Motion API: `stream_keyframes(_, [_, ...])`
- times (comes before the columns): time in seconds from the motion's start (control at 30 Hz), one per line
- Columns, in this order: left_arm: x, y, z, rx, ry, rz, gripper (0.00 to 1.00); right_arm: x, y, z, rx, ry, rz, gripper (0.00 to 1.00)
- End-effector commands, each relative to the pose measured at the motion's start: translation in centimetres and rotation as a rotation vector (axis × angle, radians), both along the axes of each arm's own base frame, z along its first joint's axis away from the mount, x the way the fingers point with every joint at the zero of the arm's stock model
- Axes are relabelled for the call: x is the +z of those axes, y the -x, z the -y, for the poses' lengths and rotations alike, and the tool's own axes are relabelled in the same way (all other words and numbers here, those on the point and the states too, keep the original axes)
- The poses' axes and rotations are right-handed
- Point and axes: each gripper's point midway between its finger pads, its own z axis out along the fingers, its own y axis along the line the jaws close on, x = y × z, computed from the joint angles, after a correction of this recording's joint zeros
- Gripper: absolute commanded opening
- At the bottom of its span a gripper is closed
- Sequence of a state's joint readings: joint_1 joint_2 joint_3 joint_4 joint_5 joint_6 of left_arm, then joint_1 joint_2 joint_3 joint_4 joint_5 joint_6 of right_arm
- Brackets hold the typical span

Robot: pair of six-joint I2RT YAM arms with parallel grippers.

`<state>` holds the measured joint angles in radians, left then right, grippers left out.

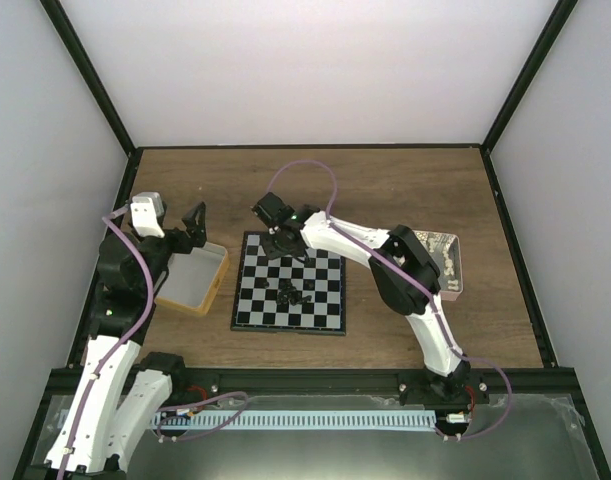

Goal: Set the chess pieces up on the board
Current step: Place the chess piece on the chessboard, then pick up the chess piece from the chessboard.

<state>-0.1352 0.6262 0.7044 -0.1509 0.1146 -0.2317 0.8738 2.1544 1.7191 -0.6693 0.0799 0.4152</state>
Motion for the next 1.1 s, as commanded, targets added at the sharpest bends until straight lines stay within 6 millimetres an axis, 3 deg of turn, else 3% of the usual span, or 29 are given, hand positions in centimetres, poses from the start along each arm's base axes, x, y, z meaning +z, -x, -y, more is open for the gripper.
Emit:
stream_keyframes(0.0, [0.0, 0.1, -0.2, 0.011, 0.003, 0.008, 1.0, 2.9, -0.9, -1.3, -0.008, -0.06, 0.044, 0.35])
stream_keyframes(0.6, [-0.2, 0.0, -0.2, 0.01, 0.002, 0.001, 1.0, 1.7, -0.6, -0.6, -0.006, -0.023, 0.031, 0.29])
stream_keyframes(1.07, [-0.1, 0.0, -0.1, 0.004, 0.004, 0.002, 1.0, 1.0, -0.3, -0.4, -0.004, -0.017, 0.016, 0.38])
